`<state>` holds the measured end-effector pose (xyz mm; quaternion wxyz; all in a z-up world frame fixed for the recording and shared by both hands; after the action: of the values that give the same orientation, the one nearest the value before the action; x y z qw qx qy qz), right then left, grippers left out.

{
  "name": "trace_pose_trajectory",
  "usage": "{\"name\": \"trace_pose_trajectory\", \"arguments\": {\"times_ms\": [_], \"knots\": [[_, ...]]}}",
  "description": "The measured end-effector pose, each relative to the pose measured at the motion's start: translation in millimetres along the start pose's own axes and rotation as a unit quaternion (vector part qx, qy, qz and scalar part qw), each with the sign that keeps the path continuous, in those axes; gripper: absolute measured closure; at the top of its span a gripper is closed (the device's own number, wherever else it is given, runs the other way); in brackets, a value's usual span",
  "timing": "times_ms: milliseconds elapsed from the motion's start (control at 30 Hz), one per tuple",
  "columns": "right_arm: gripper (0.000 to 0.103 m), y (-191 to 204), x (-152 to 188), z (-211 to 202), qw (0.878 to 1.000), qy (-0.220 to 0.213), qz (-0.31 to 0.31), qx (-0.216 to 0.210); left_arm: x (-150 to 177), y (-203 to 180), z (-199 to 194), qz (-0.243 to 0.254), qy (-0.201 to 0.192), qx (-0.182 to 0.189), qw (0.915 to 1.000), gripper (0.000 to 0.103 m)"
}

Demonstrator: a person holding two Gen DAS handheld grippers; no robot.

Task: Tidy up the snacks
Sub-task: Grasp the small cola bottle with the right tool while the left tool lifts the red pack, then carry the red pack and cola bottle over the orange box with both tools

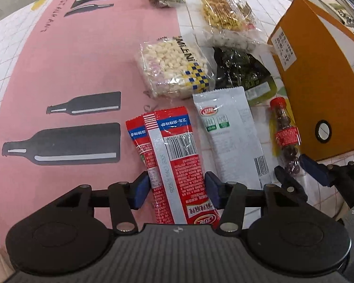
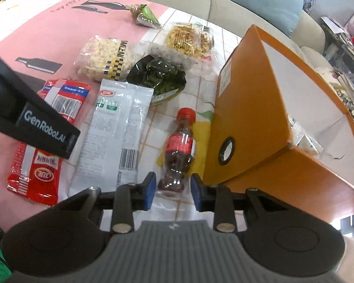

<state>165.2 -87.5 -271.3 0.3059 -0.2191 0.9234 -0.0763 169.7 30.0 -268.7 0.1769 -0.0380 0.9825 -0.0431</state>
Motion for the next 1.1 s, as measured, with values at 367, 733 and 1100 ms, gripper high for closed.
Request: {"name": "trace_pose_trajectory", "arguments": {"times_ms": [367, 733, 1100], "knots": [[0.076, -6.3, -1.8, 4.7, 0.998, -0.004, 0.058, -0.029, -2.5, 2.9, -3.3, 0.005, -0.035, -0.002, 0.9994, 0.057], [0.077, -13.3, -12.3, -19.9, 0.991, -0.033, 0.11, -0.071, -12.3, 5.6, -43.6, -0.025, -0.068, 0.025, 0.997, 0.059], [0.077, -27.0, -25.7, -64.1, 0.979, -0.069, 0.156, -0.11, -29.1, -5.2, -94.0, -0.05, -0.116, 0.055, 0.9905, 0.06]]}}
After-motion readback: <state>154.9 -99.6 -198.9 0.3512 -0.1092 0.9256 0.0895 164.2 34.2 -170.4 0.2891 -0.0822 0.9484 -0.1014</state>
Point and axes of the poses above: each gripper's, at about its wrist camera, not at the fingertips, and z roughly the way its jaws point, y to its left, x to its underside, the point moved 10 cm from there along z, roughly the way its jaws point, and after that the axes turned 5 degrees about -y, right-handed, at the moved point
